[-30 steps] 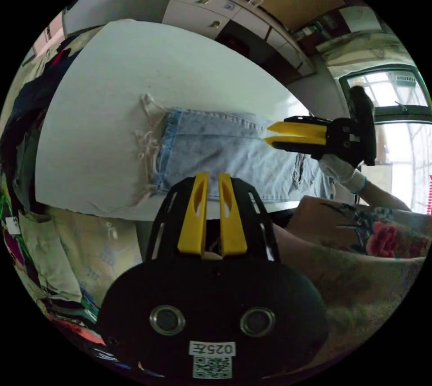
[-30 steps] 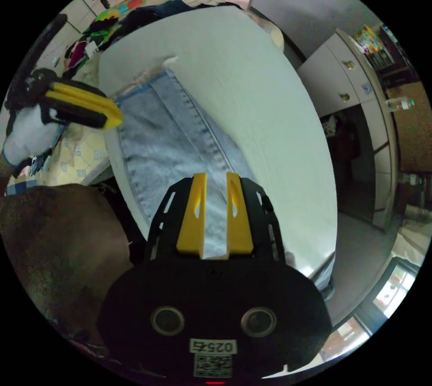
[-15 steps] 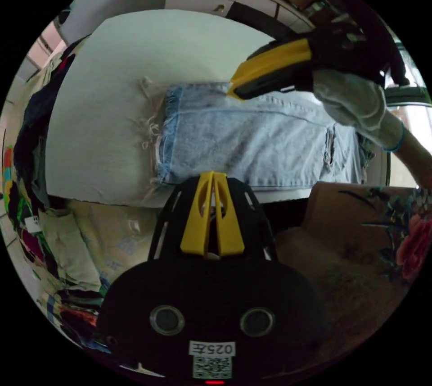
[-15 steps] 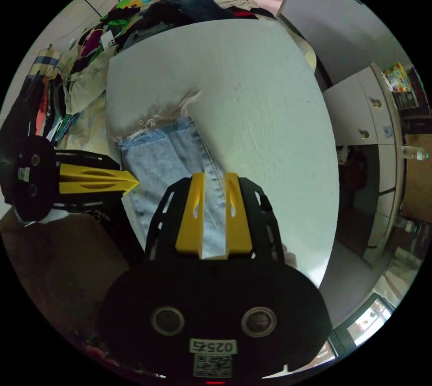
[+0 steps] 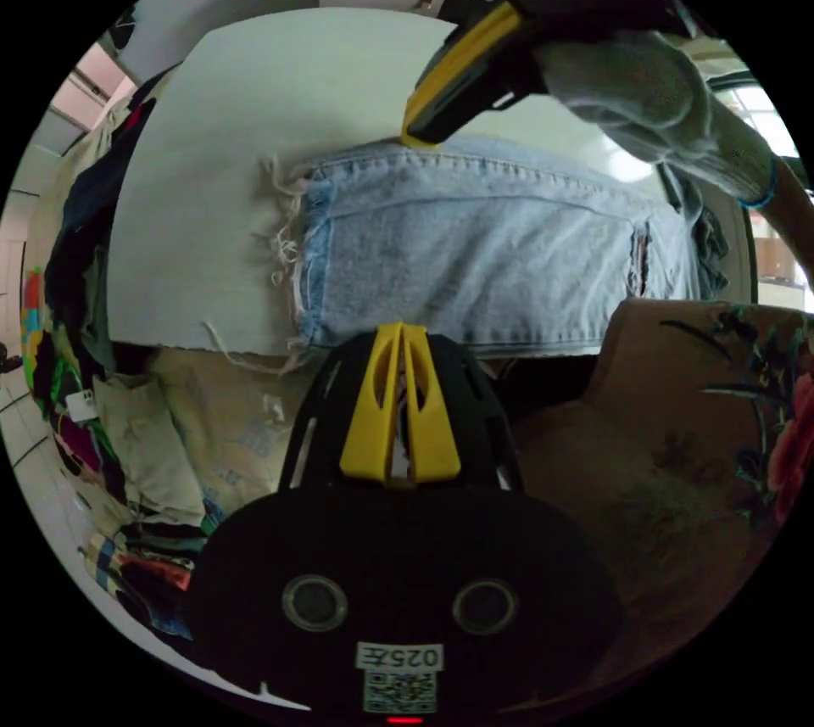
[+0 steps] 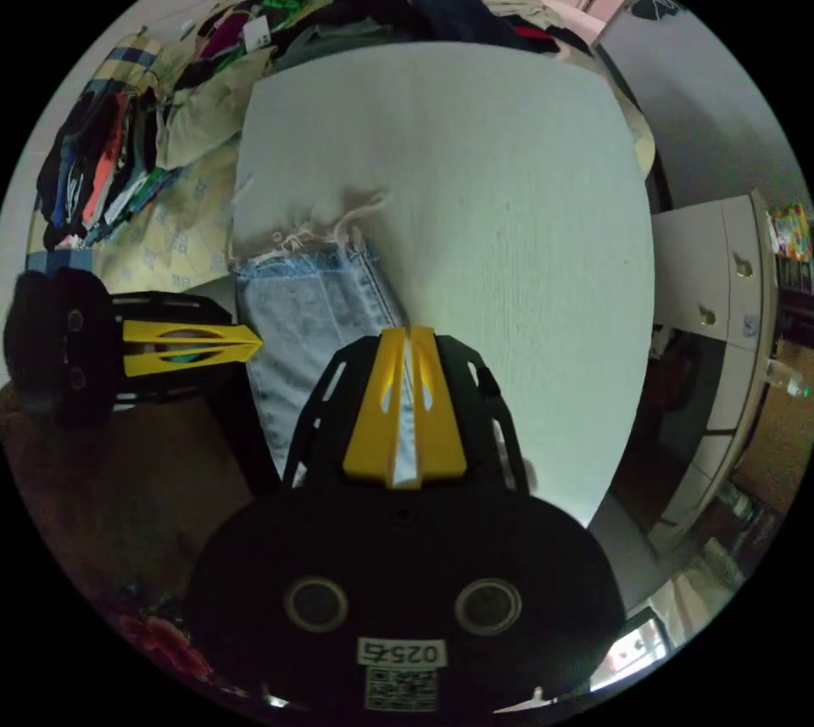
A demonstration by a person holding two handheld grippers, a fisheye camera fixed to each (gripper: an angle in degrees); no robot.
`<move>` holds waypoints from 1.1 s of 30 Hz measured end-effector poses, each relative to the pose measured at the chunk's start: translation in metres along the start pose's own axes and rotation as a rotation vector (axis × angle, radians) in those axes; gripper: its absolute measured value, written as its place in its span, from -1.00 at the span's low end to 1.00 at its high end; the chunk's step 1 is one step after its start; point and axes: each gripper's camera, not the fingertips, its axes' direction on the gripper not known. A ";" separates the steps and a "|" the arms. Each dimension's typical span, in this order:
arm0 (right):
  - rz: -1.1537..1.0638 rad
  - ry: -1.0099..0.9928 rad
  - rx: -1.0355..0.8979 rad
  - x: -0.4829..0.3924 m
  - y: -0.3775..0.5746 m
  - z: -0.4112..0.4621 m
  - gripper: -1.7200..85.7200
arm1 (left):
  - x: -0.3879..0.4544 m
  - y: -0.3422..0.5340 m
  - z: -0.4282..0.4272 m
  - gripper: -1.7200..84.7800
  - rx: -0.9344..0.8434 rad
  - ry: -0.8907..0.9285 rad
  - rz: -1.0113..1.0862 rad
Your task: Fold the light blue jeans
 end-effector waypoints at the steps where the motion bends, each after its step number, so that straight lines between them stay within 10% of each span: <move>1: 0.020 -0.012 0.056 -0.005 0.006 -0.014 -0.98 | -0.007 0.002 0.004 -0.98 -0.015 -0.027 -0.012; 8: 0.071 0.032 -0.029 -0.022 0.011 -0.007 -0.98 | -0.078 0.019 0.031 -0.98 0.008 0.174 -0.104; 17: 0.701 -0.024 0.605 0.025 0.237 -0.143 -0.98 | -0.141 0.037 -0.016 -0.98 0.337 0.438 -0.024; 27: 1.204 1.030 0.983 -0.103 0.518 -0.259 -0.87 | -0.026 -0.042 -0.021 -0.81 0.810 0.499 0.563; 33: 1.170 0.284 0.646 0.024 0.541 -0.175 -0.63 | 0.054 -0.087 0.056 -0.65 0.652 0.542 0.599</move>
